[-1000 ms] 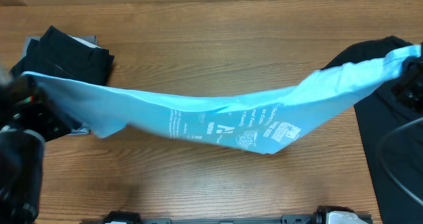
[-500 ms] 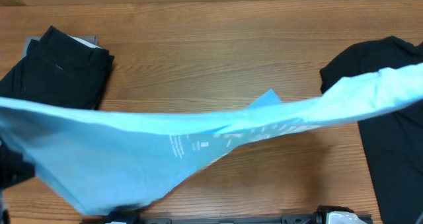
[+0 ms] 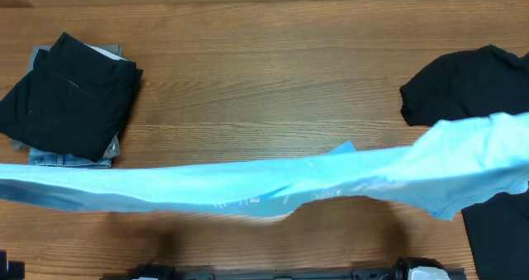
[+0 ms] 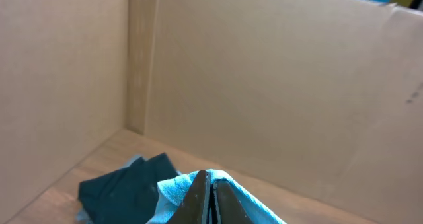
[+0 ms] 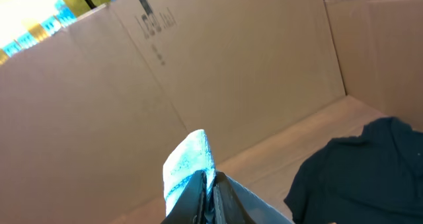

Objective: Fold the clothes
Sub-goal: 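Lift the light-blue shirt high with both grippers and shake it out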

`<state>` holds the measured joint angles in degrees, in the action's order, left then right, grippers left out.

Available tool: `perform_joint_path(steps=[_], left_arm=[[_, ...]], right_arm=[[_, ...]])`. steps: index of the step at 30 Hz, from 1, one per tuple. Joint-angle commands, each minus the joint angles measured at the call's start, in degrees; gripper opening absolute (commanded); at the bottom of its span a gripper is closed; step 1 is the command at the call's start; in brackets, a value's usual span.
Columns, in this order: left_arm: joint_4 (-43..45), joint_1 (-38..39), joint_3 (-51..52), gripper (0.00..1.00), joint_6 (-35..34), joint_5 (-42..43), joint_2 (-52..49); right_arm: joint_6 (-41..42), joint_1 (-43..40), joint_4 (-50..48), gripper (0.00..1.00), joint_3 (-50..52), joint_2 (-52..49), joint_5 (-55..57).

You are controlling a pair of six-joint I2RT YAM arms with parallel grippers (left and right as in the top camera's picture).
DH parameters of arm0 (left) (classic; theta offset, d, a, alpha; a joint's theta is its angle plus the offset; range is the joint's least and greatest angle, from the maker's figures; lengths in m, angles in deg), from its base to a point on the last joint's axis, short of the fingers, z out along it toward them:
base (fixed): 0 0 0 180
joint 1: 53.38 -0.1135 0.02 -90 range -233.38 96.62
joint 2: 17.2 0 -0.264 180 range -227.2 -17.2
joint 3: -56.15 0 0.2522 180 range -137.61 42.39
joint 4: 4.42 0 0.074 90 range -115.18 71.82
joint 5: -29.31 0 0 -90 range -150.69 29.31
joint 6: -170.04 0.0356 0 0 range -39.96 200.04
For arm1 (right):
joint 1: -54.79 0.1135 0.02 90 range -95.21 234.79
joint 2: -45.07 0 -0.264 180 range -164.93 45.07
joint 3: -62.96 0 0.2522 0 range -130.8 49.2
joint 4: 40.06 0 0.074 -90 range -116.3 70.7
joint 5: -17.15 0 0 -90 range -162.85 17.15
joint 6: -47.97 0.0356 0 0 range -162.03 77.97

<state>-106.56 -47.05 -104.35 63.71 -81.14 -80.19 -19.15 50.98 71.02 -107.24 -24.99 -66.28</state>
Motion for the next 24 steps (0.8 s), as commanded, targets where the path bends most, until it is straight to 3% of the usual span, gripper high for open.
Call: perform_joint_path(steps=[1,15,24], left_arm=[[0.3,-0.3,-2.9,0.04,-0.6,2.9,0.2],[-1.8,-0.3,-4.8,0.04,-1.7,4.9,0.1],[-1.0,-0.3,1.9,0.04,-1.7,3.7,-4.1]], right_arm=[[0.3,-0.4,-0.3,0.04,-0.8,1.9,1.8],[1.0,-0.4,-0.3,0.04,-0.7,6.2,1.5],[0.9,-0.4,-0.3,0.04,-0.7,-0.4,0.5]])
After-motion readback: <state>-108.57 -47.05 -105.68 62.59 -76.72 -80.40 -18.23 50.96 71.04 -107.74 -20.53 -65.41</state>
